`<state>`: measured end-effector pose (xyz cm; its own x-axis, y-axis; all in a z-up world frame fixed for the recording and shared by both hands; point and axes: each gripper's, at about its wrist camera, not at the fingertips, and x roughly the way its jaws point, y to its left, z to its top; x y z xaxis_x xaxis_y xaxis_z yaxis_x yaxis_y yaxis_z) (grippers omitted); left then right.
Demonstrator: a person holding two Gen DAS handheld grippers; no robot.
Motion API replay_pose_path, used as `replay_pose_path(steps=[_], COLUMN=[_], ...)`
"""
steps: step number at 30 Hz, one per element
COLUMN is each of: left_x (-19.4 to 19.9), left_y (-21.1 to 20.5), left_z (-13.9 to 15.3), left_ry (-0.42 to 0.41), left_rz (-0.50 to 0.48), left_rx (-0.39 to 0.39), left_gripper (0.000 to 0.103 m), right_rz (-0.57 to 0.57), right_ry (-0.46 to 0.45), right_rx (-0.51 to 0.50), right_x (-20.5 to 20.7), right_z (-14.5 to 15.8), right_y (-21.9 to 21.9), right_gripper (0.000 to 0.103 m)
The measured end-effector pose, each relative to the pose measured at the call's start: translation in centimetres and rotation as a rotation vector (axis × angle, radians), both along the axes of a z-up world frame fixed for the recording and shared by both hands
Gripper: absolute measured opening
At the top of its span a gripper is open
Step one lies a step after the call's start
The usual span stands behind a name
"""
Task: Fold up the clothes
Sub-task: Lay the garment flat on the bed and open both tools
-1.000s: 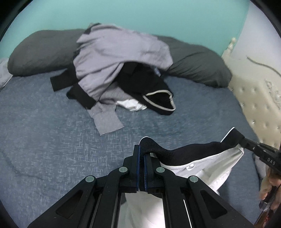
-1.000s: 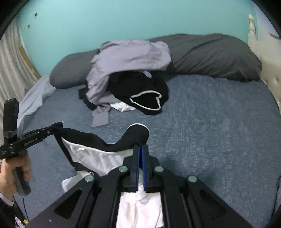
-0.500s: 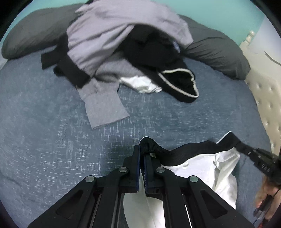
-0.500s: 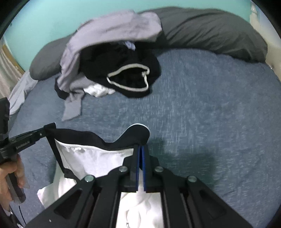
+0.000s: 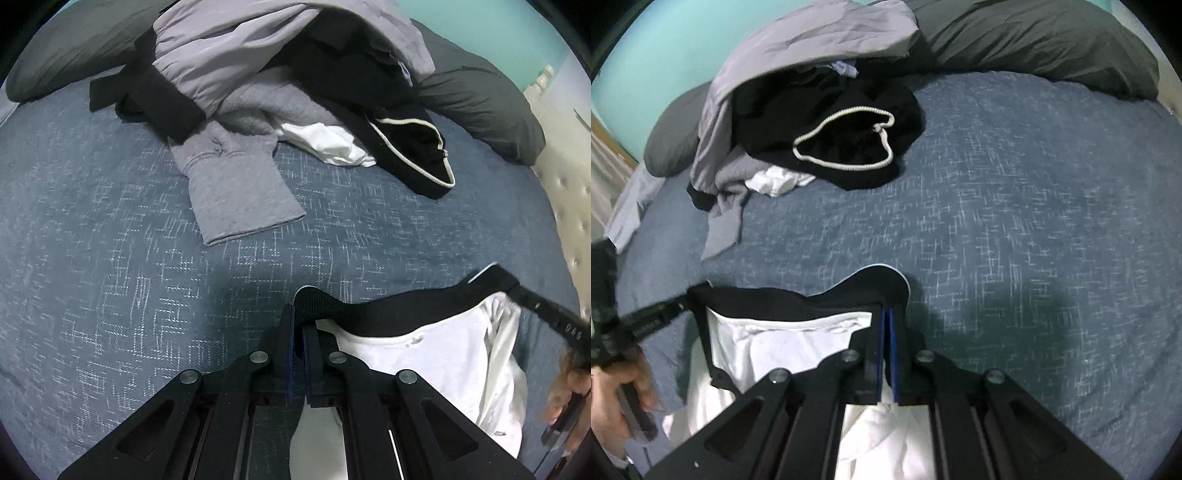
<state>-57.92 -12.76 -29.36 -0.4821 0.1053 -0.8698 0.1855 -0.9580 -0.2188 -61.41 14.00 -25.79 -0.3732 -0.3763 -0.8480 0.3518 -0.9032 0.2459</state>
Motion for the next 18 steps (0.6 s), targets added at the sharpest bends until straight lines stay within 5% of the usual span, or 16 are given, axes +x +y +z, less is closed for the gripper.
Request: replay_pose_path(steps=[6, 9, 18], left_x=[0.2, 0.4, 0.3], left_y=[0.1, 0.1, 0.2], left_z=[-0.3, -0.3, -0.5], left_ry=[0.007, 0.010, 0.025], left_rz=[-0.012, -0.013, -0.032], left_rx=[-0.008, -0.009, -0.014], left_gripper=[0.004, 0.004, 0.004], right_rz=[0.064, 0.065, 0.317], right_ry=[0.060, 0.114, 0.214], right_rx=[0.011, -0.029, 0.223], right_x=[0.4, 0.5, 1.5], right_z=[0.7, 1.7, 0.6], right_y=[0.0, 0.5, -4.3], right_gripper=[0.008, 0.036, 0.038])
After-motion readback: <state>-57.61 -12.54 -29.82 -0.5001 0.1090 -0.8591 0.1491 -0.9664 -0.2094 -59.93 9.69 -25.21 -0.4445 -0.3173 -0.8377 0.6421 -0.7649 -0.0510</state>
